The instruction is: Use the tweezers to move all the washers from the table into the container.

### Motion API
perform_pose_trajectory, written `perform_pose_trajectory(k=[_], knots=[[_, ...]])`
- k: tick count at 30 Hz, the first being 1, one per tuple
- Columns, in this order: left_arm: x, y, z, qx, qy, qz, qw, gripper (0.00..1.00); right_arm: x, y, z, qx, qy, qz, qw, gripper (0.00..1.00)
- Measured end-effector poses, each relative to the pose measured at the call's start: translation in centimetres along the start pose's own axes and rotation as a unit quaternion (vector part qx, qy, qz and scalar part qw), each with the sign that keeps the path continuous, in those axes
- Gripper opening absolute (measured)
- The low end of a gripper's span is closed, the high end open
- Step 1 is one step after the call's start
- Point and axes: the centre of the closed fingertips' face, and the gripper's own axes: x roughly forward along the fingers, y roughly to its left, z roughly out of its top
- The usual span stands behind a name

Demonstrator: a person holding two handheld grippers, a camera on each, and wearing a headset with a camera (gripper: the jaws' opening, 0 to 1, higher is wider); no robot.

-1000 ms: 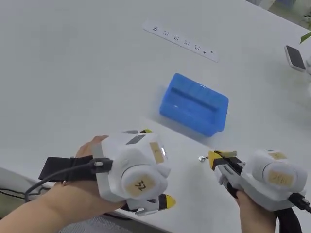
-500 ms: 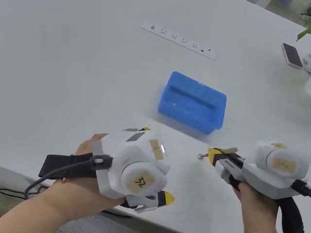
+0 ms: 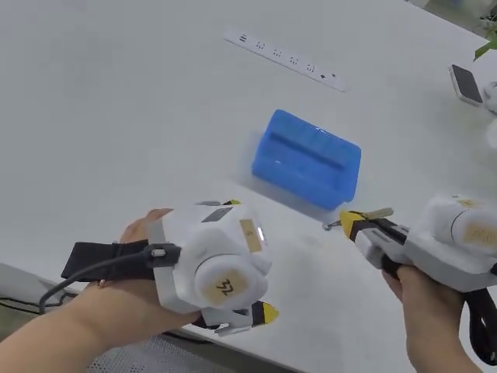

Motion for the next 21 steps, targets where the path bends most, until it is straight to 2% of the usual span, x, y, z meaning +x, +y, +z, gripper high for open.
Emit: perform_pose_trajectory(k=[5,10,14,18,21], knots=[[0.0,0.0,0.0,-0.001,0.000,-0.001,1.0000,0.81,-0.3,0.6,2.3,0.018,-0.017,0.018,0.9995,0.02],[0.0,0.1,0.0,-0.003,0.000,0.000,1.0000,0.81,-0.5,0.7,4.6,0.020,-0.041,0.023,0.9987,0.02],[0.0,0.1,-0.1,-0.002,0.002,0.001,1.0000,0.81,0.0,0.6,5.8,0.014,-0.050,0.023,0.9984,0.02],[0.0,0.1,-0.1,-0.004,0.001,0.002,1.0000,0.81,1.4,0.2,6.0,0.005,-0.046,0.022,0.9987,0.02],[0.1,0.1,-0.2,-0.006,0.003,-0.001,1.0000,0.81,3.3,-0.5,5.0,-0.021,-0.018,0.014,0.9995,0.02]])
